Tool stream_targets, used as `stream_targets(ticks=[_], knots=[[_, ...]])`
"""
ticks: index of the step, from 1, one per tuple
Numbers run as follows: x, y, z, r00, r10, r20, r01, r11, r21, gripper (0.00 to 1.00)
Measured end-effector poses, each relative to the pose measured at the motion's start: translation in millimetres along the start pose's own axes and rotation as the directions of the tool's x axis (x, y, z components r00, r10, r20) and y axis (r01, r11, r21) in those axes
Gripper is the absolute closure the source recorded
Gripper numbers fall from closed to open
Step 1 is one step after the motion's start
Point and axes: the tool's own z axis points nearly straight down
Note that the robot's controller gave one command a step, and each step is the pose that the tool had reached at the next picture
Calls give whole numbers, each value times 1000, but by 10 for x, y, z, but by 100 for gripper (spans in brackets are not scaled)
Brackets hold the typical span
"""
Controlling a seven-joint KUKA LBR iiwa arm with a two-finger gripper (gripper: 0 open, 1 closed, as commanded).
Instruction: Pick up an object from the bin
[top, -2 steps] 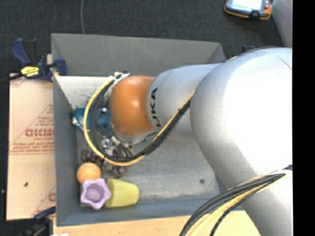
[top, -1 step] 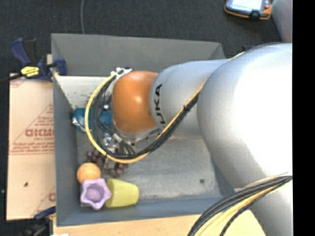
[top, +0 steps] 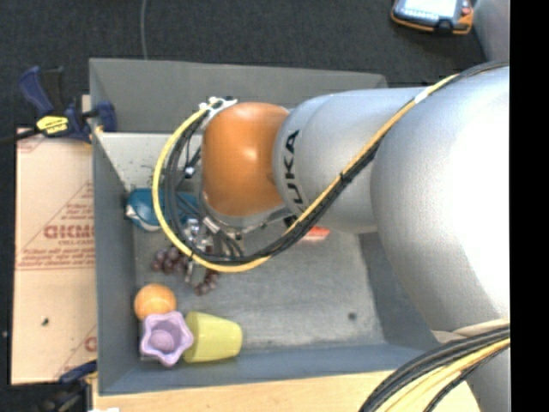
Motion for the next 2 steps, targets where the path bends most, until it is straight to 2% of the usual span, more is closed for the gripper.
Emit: stream_targets(ticks=[1,2], knots=[[-12,3,-360,1000,0,3,0,1000,-1,100],[-26,6,-489,1000,0,8,0,1000,-4,100]])
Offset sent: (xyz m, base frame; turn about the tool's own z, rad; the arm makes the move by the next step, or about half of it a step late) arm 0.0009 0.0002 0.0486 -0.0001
